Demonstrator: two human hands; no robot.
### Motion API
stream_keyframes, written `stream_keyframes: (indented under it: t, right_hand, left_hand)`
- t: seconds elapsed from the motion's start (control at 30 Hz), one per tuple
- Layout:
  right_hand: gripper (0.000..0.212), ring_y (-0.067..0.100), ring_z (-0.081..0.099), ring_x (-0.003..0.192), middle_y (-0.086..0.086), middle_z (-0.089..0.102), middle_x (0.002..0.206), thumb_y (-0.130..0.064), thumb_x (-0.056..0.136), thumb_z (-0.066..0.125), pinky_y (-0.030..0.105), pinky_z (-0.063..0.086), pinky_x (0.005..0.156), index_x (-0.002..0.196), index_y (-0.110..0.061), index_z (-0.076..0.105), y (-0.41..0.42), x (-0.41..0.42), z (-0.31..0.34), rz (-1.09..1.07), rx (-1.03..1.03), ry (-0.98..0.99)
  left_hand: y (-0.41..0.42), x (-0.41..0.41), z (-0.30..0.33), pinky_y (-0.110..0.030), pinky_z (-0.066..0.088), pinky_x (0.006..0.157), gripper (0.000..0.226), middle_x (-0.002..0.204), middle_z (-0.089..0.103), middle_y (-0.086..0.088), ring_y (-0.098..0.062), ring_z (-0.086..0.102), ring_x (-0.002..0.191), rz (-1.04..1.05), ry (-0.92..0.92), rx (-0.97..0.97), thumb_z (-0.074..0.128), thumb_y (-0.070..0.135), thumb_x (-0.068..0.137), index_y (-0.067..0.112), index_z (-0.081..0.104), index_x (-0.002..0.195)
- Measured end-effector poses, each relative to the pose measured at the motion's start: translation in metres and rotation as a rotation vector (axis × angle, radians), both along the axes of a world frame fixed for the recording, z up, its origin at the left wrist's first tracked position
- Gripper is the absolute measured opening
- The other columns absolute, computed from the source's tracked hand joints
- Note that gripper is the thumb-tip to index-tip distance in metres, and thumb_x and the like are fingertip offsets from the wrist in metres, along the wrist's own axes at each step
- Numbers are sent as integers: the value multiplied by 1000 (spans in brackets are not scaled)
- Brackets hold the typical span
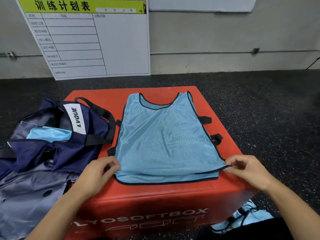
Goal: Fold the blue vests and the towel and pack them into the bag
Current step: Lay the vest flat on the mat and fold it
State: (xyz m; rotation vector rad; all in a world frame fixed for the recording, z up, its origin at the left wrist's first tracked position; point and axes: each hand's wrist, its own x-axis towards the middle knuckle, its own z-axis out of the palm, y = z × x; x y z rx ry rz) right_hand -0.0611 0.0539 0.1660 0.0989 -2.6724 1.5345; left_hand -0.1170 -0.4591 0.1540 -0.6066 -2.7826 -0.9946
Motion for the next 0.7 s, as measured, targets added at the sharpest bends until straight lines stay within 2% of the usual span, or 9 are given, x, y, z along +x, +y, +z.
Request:
stream_keyframes:
  t: [0.07, 0.13, 0.2, 0.27, 0.4, 0.47, 0.53, 0.63, 0.7]
  right_hand:
    - [47, 32, 67, 80, 9, 75, 86, -65, 62, 86, 38, 51, 78, 82, -22, 78, 1, 1, -2, 11, 29, -15]
    - [17, 34, 65, 80, 8, 74, 83, -34, 71, 90, 36, 50, 78, 77, -26, 77, -1, 2, 0, 30, 52, -49]
    - [24, 30, 65, 81, 5, 72, 82, -9, 77, 86, 34, 48, 81, 73, -29, 73, 0, 0, -3, 80, 104, -104]
    - [27, 21, 65, 84, 0, 70, 82, -2, 80, 77, 38, 47, 88, 73, -27, 70, -1, -2, -4, 121, 186, -162]
    - [26, 14, 63, 84, -3, 67, 82, -6, 90, 65, 50, 44, 93, 67, -18, 69, -7, -7, -3, 144, 205, -184]
    - [23, 11, 62, 92, -8, 66, 87, -17, 93, 69, 44, 45, 96, 71, -25, 71, -15, -12, -5, 78, 295, -78]
    - [6, 4, 59, 104, -16, 65, 100, -36, 95, 69, 33, 43, 99, 90, -34, 71, -23, -15, -8, 31, 416, 41]
    - [42, 3, 45, 133, -16, 55, 139, -58, 99, 52, 22, 28, 115, 133, -34, 61, -35, -22, -21, 71, 568, 110]
    - [58, 2, 28, 148, -14, 38, 158, -64, 101, 39, 20, 16, 121, 150, -36, 46, -45, -26, -31, 147, 618, 117]
  left_hand:
    - [2, 2, 1, -25, 48, 74, 12, 83, 65, 7, -13, 62, 79, 6, -24, 11, 67, 26, 97, 26, 63, 85]
    - [2, 3, 2, -24, 47, 72, 13, 80, 63, 6, -13, 61, 76, 28, -47, 19, 67, 26, 97, 24, 63, 84]
    - [-1, 2, -1, -23, 48, 71, 11, 78, 64, 8, -11, 61, 74, 55, -101, 19, 71, 27, 94, 24, 65, 85]
    - [-4, -1, -4, -27, 48, 68, 11, 72, 63, 8, -6, 58, 65, 81, -179, 23, 76, 27, 90, 22, 67, 86]
    - [-3, -7, -6, -25, 45, 61, 16, 64, 59, 8, -6, 50, 55, 167, -218, 79, 82, 24, 84, 22, 66, 87]
    - [-1, -8, -6, -28, 47, 65, 28, 76, 61, 9, -9, 54, 60, 218, -152, 80, 85, 24, 79, 29, 64, 97]
    - [0, -9, -8, -29, 48, 74, 35, 96, 60, 12, -5, 57, 74, 227, -12, 15, 83, 29, 81, 35, 63, 109]
    - [7, -11, -11, -38, 50, 94, 37, 122, 61, 9, -12, 60, 109, 119, 202, -136, 61, 47, 90, 26, 67, 120]
    - [14, -12, -19, -45, 45, 108, 50, 140, 58, 1, -20, 53, 132, 55, 203, -223, 51, 55, 94, 23, 66, 130]
